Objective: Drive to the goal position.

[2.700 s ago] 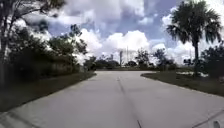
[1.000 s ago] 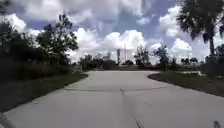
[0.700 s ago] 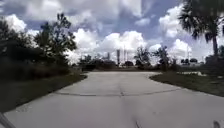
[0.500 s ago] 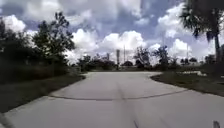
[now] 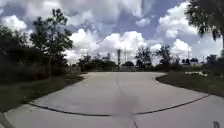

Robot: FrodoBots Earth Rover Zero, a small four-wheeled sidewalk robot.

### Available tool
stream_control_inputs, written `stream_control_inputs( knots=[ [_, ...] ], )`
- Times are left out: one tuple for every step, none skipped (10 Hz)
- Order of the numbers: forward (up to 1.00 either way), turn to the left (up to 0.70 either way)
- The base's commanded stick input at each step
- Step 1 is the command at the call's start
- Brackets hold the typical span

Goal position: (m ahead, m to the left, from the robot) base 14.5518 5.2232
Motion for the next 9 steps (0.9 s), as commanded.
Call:
stream_control_inputs(
  knots=[
    [1.0, 0.0],
    [1.0, 0.0],
    [1.0, 0.0],
    [1.0, 0.0],
    [1.0, 0.0],
    [1.0, 0.0],
    [1.0, 0.0],
    [1.0, 0.0],
    [1.0, 0.0]
  ],
)
